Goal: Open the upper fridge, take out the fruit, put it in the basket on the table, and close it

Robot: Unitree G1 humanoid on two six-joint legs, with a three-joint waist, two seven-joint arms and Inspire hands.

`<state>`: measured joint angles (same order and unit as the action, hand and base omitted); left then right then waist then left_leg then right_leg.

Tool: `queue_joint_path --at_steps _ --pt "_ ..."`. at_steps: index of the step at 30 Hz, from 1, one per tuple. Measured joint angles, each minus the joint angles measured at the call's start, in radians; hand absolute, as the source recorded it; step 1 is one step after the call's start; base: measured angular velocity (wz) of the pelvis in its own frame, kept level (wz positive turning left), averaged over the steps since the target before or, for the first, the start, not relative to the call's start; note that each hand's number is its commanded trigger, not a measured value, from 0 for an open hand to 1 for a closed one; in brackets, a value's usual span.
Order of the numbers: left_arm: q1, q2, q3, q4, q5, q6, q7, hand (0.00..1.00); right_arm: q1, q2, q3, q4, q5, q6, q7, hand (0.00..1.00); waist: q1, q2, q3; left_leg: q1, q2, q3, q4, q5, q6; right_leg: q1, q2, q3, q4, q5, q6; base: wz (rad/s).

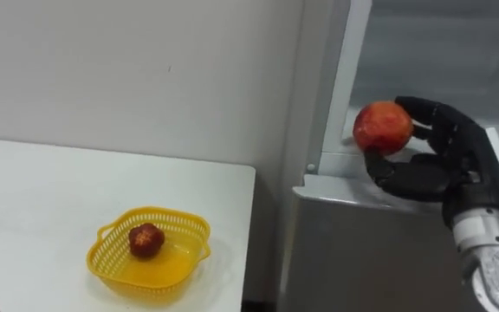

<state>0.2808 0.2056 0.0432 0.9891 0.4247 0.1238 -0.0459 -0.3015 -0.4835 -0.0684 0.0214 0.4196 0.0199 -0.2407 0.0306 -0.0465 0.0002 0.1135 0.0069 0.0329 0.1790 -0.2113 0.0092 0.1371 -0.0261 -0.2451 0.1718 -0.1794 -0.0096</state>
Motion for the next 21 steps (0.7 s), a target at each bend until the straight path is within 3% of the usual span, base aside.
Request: queue_joint_path --at_steps 2,9,15,21 --pt "-0.008 -0.001 0.000 0.022 -0.001 -0.003 -0.001 0.00 0.031 0.019 -0.001 -0.025 -0.030 -0.003 -0.009 1.00 -0.003 0.008 -0.0040 0.004 0.004 0.011 -0.001 0.000 -0.001 -0.001 0.004 0.013 -0.001 0.000 0.000 -0.12" --pt "0.014 -0.013 0.000 0.025 -0.001 -0.024 0.015 0.00 0.121 0.019 -0.023 -0.162 -0.115 -0.027 -0.050 1.00 0.001 0.012 -0.0060 0.001 0.008 0.046 -0.002 0.000 -0.001 -0.030 0.010 0.050 0.003 0.001 -0.002 -0.16" --pt "-0.002 -0.022 -0.008 0.071 0.000 -0.060 0.014 0.00 0.130 0.020 -0.040 -0.246 -0.116 -0.090 -0.048 1.00 -0.006 0.008 -0.0056 -0.005 0.008 0.049 -0.004 0.000 -0.001 -0.035 0.011 0.051 0.001 0.001 -0.002 -0.02" --pt "-0.026 -0.023 -0.013 0.071 0.001 -0.065 -0.005 0.00 0.161 0.074 -0.009 -0.321 -0.169 -0.113 0.029 1.00 0.003 0.008 -0.0054 0.000 0.014 0.054 -0.012 0.000 -0.001 -0.038 0.012 0.058 0.001 0.001 -0.003 -0.02"
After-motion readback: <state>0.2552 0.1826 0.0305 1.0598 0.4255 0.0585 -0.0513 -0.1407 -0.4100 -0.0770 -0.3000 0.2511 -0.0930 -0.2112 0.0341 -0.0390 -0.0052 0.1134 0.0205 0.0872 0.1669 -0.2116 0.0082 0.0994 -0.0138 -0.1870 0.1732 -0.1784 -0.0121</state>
